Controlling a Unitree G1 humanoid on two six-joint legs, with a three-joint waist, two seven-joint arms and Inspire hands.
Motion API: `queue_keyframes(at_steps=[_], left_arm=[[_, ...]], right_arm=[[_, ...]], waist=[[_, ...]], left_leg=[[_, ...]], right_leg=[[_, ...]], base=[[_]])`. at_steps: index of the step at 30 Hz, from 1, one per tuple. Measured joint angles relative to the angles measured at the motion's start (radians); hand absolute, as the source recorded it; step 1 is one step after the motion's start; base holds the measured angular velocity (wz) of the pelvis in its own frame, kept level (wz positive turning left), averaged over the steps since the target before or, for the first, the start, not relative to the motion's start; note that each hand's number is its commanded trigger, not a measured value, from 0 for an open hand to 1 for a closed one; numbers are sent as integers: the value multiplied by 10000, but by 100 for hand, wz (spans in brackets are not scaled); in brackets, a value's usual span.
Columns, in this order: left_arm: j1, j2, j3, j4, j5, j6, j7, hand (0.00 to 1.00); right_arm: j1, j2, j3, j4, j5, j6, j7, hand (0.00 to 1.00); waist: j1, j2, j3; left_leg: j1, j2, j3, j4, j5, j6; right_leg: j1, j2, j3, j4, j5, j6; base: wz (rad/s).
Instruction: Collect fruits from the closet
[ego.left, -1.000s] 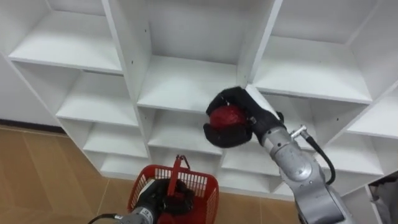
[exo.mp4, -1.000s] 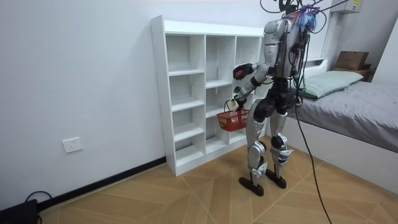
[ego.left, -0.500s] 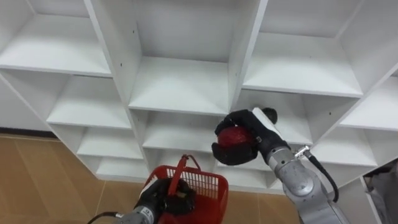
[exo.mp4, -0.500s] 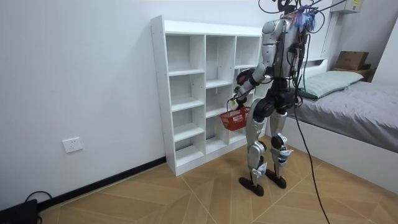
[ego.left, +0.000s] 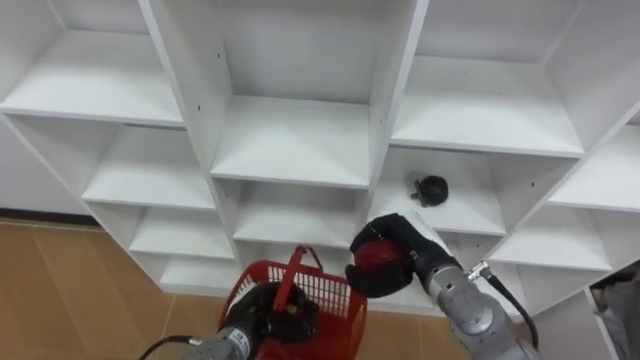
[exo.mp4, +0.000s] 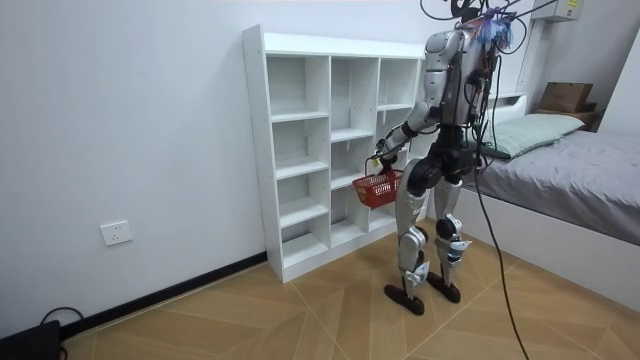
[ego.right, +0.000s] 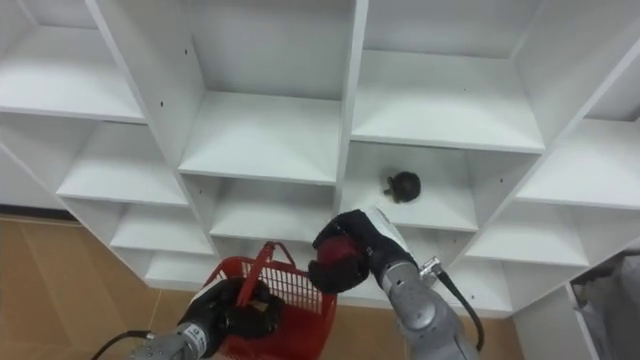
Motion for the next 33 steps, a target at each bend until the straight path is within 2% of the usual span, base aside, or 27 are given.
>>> queue_keyframes(at_steps=[8, 11, 13, 17, 23, 33], left_arm=[[-20, -5, -290, -421, 7, -69, -195, 100], [-44, -65, -355, -495, 5, -367, -250, 100], [-45, -72, -359, -495, 4, -430, -262, 100], [-44, -104, -387, -494, 9, -441, -377, 100], [-41, -69, -557, -472, 23, -464, -420, 100], [-39, -85, -569, -472, 23, -460, -437, 100]], right_arm=[[-5, 161, -6, 180, -752, 2, 41, 100], [-76, 248, -3, 179, -924, -5, 23, 100], [-129, 325, -2, 179, -1115, -8, 1, 100], [-178, 425, 19, 179, -1205, -18, -5, 100], [-202, 441, 460, 179, -1221, -18, -9, 100], [-515, 440, 714, 181, -1504, 6, 22, 100]], waist=[[-9, -27, 15], [38, -48, 31], [38, -72, 51], [177, -155, 129], [254, -140, 143], [260, -134, 149]], left_leg=[[-111, 12, 131, -24, -1, 1], [-131, 16, 195, -79, -1, 0], [-148, 13, 204, -104, -1, 0], [-159, 12, 204, -170, -1, -1], [-237, 11, 162, -194, -5, -8], [-266, 7, 125, -185, -6, -9]], right_leg=[[-171, 7, 153, 12, -2, 1], [-239, 10, 195, 15, -2, 1], [-259, 14, 199, 3, -2, 1], [-277, 17, 181, -16, -3, 1], [-300, 12, 128, -16, -3, 1], [-301, 10, 69, -5, -2, 2]], base=[[-4], [-4], [-2], [0], [2], [1]])
